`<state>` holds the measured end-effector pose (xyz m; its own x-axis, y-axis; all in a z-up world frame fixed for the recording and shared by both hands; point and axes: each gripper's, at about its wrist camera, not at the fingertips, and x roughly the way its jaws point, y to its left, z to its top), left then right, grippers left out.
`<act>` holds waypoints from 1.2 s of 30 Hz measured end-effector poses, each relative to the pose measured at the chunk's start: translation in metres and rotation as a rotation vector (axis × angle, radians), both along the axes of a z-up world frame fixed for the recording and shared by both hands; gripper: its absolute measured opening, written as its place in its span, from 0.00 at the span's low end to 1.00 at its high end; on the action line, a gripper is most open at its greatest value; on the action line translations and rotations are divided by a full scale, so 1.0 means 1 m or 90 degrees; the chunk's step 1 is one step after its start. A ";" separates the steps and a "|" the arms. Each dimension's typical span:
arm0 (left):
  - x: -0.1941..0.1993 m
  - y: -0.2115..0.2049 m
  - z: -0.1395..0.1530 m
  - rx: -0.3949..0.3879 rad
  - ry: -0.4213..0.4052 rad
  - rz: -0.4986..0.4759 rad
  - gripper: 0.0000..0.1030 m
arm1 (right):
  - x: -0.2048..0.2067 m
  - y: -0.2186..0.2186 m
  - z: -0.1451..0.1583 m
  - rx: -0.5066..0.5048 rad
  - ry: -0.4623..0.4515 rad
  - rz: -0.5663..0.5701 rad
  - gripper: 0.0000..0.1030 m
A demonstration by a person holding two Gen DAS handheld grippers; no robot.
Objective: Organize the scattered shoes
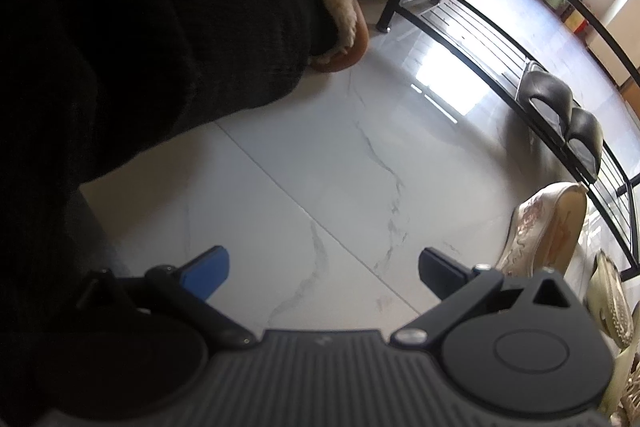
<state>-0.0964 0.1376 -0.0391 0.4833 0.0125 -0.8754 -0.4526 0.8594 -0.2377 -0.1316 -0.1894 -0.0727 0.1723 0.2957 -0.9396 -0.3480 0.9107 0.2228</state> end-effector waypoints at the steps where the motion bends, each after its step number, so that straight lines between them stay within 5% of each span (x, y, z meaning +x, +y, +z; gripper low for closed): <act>1: 0.000 -0.001 0.000 0.000 0.000 -0.002 0.98 | 0.000 -0.008 0.001 0.006 0.006 -0.029 0.57; 11: 0.000 -0.002 -0.002 0.001 0.005 -0.005 0.98 | -0.009 -0.071 -0.004 0.095 0.061 -0.289 0.57; 15: 0.001 -0.003 -0.004 -0.002 0.010 -0.006 0.98 | -0.019 -0.110 -0.019 0.186 0.077 -0.416 0.55; 20: 0.002 -0.006 -0.005 0.002 0.015 -0.015 0.98 | -0.013 -0.125 -0.043 0.211 0.048 -0.492 0.54; 26: 0.003 -0.006 -0.004 0.006 0.010 -0.013 0.98 | 0.015 -0.126 -0.057 0.224 0.002 -0.510 0.53; 36: 0.004 -0.010 -0.006 0.007 0.015 -0.022 0.98 | 0.018 -0.126 -0.054 0.141 -0.052 -0.470 0.64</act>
<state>-0.0920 0.1278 -0.0455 0.4629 0.0059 -0.8864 -0.4284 0.8769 -0.2179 -0.1140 -0.3157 -0.1269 0.4648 0.2570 -0.8473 0.3087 0.8499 0.4271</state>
